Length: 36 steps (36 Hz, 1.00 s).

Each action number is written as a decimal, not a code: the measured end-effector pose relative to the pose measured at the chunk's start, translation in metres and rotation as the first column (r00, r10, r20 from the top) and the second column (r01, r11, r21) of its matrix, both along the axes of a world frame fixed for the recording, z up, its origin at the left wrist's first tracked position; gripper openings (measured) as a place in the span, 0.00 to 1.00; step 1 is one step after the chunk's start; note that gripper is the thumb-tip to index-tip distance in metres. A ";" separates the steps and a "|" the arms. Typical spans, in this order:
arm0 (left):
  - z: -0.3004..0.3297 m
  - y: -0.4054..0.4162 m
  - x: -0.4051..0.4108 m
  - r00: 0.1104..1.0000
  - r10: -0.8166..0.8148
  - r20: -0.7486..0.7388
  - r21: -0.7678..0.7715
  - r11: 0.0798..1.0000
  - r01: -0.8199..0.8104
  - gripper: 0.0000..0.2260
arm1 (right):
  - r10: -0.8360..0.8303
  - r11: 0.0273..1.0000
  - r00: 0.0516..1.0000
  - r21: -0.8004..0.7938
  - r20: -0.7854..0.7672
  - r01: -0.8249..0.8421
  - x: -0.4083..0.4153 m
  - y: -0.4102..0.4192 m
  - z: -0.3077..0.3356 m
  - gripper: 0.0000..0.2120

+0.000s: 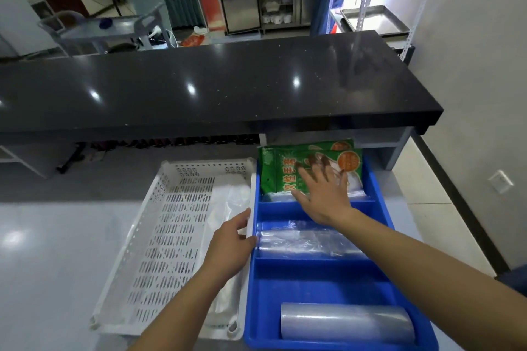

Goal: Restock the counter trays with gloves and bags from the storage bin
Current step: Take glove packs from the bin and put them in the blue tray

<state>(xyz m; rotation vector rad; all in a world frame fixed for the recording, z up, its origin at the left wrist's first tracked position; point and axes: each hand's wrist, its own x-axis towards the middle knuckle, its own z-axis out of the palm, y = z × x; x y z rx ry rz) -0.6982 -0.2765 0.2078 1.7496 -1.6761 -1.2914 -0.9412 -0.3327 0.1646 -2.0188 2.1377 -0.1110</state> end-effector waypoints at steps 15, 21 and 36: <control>-0.003 -0.003 -0.003 0.999 0.025 0.042 0.017 1.000 -0.026 0.29 | 0.093 0.992 0.995 -0.083 0.038 -0.090 -0.003 -0.002 -0.010 0.35; -0.003 -0.001 0.000 0.998 0.009 0.059 0.014 1.000 -0.010 0.29 | 0.075 0.997 0.997 -0.033 0.032 -0.074 -0.002 0.002 0.000 0.35; 0.060 0.110 0.151 0.971 -0.136 0.197 -0.283 0.940 0.190 0.36 | 0.063 0.995 0.940 -0.090 0.337 -0.034 0.166 0.141 0.087 0.31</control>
